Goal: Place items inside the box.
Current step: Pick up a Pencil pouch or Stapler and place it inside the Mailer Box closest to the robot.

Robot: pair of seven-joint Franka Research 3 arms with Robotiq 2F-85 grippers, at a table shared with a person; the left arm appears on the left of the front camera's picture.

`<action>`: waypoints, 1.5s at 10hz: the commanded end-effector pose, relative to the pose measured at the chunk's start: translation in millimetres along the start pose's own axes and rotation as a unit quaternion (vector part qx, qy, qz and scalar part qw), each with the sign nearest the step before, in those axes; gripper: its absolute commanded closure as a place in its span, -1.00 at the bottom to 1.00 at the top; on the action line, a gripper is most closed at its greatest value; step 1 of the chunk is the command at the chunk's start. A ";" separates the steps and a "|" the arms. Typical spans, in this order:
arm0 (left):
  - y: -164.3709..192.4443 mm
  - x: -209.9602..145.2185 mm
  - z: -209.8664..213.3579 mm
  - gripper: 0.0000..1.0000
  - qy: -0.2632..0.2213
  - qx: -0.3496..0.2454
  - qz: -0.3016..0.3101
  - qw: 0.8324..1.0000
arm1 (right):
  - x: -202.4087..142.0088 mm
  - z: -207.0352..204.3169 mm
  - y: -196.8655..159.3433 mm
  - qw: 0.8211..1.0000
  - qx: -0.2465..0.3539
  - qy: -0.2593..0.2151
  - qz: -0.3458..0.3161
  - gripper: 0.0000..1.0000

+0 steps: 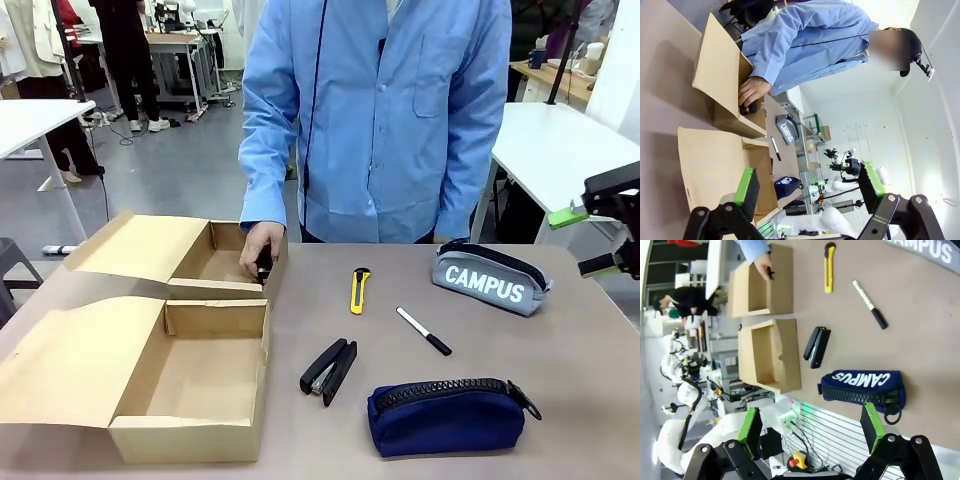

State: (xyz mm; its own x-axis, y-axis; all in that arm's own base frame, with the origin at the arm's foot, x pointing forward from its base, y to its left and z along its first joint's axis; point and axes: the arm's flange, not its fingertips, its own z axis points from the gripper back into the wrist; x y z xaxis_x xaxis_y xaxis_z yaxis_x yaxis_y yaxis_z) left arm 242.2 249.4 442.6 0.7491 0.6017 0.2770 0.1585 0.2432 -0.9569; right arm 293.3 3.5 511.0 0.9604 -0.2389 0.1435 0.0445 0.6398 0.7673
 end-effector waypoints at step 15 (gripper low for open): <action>-1.4 -0.1 -0.6 -1.00 -0.005 -0.011 -0.011 1.000 | -84.7 -317.3 128.7 0.938 -0.262 0.072 -0.216 -1.00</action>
State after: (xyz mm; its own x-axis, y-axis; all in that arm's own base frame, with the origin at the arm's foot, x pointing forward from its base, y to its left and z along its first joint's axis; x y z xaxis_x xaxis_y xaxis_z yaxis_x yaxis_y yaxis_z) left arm 242.6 249.6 442.6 0.7480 0.6029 0.2774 0.1596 0.2423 -0.9570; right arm 299.7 323.8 409.0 0.8594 -0.4411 -0.2588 0.5078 0.7956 0.3304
